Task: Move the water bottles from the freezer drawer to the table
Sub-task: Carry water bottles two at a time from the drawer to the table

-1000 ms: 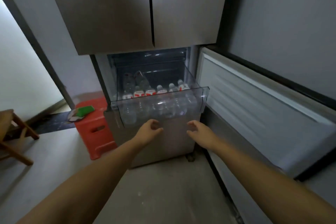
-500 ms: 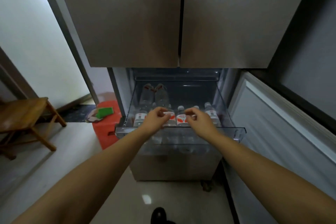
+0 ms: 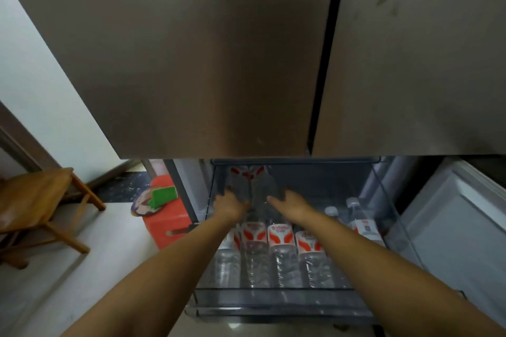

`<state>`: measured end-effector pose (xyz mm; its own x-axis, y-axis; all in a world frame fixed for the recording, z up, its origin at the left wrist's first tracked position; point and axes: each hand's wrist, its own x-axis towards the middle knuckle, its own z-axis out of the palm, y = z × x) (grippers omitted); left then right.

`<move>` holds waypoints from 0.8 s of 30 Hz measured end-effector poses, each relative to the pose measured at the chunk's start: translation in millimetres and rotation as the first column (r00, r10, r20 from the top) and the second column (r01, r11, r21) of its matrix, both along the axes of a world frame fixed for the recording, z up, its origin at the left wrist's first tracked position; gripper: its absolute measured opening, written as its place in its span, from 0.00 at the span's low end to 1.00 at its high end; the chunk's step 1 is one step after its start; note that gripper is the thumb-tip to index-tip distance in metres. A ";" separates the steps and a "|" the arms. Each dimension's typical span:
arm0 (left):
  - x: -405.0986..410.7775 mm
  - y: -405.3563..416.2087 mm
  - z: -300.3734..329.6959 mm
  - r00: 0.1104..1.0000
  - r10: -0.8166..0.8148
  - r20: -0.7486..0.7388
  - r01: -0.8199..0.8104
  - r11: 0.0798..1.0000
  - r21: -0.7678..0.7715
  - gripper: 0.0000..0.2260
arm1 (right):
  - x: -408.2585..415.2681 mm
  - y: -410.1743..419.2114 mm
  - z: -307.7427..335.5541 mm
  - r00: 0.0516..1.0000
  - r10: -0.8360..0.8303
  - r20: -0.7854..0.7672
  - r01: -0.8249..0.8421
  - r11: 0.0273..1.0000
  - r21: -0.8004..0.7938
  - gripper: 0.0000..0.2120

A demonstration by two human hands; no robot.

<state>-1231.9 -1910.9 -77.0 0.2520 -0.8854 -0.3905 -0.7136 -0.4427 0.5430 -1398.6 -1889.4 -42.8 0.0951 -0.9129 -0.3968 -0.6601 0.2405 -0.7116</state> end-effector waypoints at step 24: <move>-59.2 81.2 32.2 0.894 0.100 -0.438 -0.126 0.992 -0.031 0.28 | -45.1 50.2 -2.4 0.994 -0.038 0.098 0.030 0.996 0.085 0.14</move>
